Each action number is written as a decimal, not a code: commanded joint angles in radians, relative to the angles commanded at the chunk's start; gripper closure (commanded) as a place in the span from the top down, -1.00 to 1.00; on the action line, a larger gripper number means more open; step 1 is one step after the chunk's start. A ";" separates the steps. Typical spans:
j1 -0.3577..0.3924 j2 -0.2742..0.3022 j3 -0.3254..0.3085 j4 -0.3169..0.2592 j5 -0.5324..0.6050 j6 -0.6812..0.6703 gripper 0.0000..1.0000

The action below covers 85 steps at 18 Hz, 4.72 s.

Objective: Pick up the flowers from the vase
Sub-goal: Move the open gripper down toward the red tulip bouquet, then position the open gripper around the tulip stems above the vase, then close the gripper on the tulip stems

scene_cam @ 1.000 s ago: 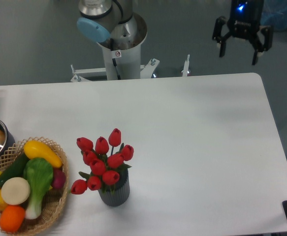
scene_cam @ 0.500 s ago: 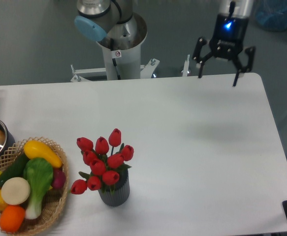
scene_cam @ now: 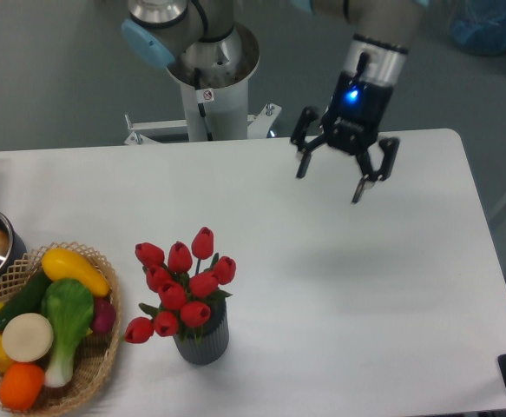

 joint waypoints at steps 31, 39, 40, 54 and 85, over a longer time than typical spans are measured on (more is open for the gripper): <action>-0.150 -0.310 0.077 0.046 -0.335 0.083 1.00; -0.181 -0.351 0.126 0.046 -0.336 0.078 1.00; -0.181 -0.354 0.126 0.046 -0.336 0.081 1.00; -0.224 -0.373 0.136 0.046 -0.338 0.083 1.00; -0.226 -0.365 0.150 0.048 -0.405 0.091 -0.30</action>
